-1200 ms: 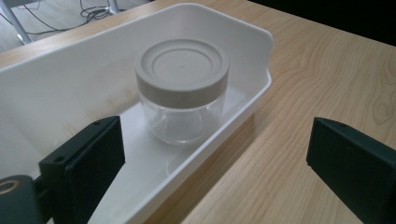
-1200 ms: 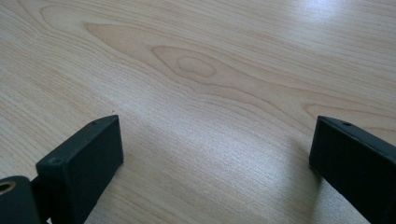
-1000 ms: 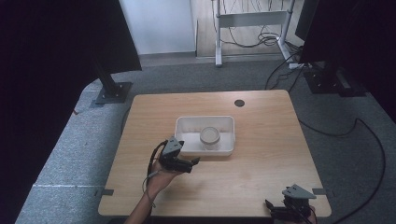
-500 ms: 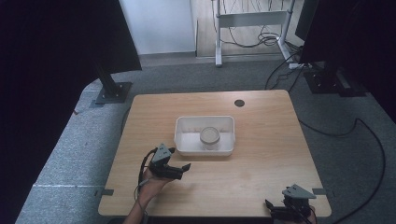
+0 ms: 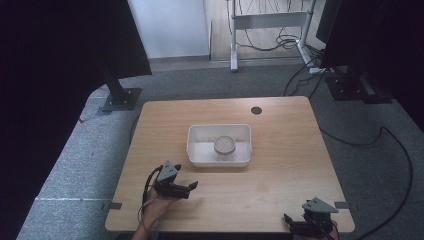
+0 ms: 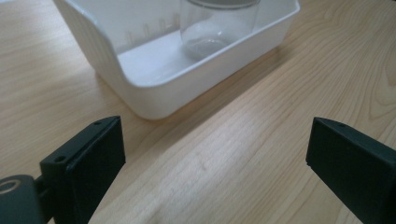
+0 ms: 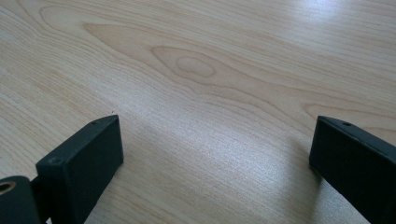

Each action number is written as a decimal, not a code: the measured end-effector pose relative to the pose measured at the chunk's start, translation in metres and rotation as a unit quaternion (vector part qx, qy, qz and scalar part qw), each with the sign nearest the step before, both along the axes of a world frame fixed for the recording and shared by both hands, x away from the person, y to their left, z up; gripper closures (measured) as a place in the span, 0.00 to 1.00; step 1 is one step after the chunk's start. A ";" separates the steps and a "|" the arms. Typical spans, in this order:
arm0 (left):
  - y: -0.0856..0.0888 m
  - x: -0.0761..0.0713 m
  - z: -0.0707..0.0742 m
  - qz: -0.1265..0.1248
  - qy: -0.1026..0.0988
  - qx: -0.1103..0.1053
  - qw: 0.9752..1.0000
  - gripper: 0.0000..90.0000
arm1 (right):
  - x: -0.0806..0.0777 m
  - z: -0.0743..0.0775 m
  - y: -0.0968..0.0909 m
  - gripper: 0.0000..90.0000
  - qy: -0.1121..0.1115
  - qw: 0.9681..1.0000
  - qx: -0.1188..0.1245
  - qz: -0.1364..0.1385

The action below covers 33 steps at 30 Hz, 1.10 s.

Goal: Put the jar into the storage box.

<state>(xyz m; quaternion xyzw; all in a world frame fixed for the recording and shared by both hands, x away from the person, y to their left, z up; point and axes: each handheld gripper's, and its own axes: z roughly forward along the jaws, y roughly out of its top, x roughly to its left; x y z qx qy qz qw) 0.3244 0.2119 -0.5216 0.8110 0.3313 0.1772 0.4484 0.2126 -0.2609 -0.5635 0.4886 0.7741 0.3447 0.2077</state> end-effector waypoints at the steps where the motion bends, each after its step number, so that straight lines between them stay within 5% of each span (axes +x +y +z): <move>1: 0.001 -0.001 -0.001 0.002 0.002 0.001 1.000 0.05 | 0.000 0.000 0.000 0.03 0.000 1.000 0.000 0.000; 33: 0.018 -0.022 -0.030 0.019 0.057 0.069 0.996 0.05 | 0.000 0.000 0.000 0.03 0.000 1.000 0.000 0.000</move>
